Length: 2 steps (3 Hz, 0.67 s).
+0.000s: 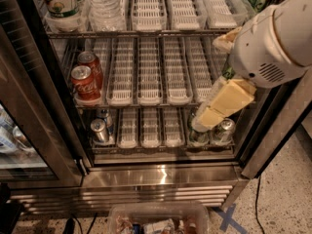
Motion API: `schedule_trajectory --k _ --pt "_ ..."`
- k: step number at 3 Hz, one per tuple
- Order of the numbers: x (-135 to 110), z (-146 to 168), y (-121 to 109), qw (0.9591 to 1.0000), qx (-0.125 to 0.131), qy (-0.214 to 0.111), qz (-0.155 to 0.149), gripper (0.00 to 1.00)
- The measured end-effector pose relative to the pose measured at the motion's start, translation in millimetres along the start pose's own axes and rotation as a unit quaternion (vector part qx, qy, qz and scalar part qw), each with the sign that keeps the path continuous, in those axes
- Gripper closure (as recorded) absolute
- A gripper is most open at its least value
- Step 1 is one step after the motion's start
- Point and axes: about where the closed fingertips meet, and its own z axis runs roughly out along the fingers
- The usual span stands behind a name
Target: Pick water bottle from top shelf of fridge
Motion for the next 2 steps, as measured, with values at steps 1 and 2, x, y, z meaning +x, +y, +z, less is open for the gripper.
schedule_trajectory --k 1,2 --pt "-39 26 17 0.9977 0.003 -0.066 0.015 0.00" --pt "-88 52 16 0.9899 0.016 -0.135 0.039 0.00"
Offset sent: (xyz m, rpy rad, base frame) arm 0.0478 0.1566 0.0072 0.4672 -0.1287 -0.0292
